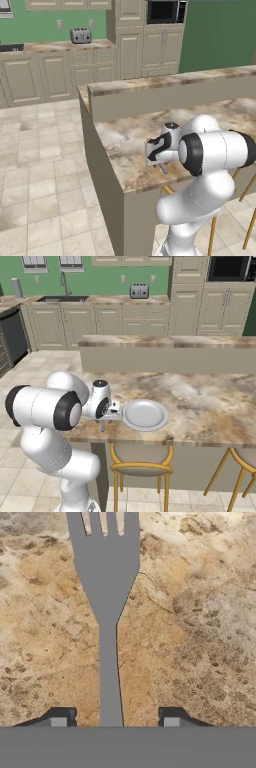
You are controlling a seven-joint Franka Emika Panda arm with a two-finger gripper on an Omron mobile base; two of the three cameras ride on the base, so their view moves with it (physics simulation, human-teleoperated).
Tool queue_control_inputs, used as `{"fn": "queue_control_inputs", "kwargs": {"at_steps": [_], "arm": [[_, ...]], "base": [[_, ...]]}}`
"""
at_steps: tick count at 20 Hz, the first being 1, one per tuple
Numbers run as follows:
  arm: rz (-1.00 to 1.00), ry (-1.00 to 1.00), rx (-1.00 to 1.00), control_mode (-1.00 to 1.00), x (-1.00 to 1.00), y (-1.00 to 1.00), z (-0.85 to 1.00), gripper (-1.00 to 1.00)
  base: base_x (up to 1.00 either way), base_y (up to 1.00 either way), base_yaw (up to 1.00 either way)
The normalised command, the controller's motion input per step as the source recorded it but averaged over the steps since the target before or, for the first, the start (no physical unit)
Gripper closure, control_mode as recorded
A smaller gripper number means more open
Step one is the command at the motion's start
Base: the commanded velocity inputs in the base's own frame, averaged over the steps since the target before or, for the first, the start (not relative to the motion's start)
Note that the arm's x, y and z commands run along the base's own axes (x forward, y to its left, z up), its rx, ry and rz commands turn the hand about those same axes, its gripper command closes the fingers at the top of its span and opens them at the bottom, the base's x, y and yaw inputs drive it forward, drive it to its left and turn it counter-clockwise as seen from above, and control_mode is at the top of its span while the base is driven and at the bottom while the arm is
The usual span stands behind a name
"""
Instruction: Take the fork and place it on the left side of the plate. Then take the spoon and place it on the right side of the plate. Make sure they're directly next to the plate.
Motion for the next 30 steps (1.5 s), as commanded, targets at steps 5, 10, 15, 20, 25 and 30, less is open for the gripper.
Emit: {"fn": "queue_control_inputs", "kwargs": {"at_steps": [5, 10, 15, 20, 25, 30], "arm": [[0.00, -0.01, 0.00, -1.00, -0.35, 0.00, 0.41, -1.00], [0.00, -0.06, 0.00, -1.00, -0.46, 0.00, 0.96, -1.00], [0.00, -0.04, 0.00, -1.00, -0.51, 0.16, 1.00, -1.00], [0.00, 0.00, 0.00, -1.00, -0.66, 0.42, 0.99, -1.00], [0.00, 0.04, 0.00, -1.00, -0.81, 0.59, 0.69, -1.00], [0.00, 0.04, 0.00, -1.00, -0.79, 0.64, 0.31, -1.00]], "base": [[0.00, 0.00, 0.00], [0.00, 0.00, 0.00], [0.00, 0.00, 0.00], [0.00, 0.00, 0.00], [0.00, 0.00, 0.00], [0.00, 0.00, 0.00]]}}
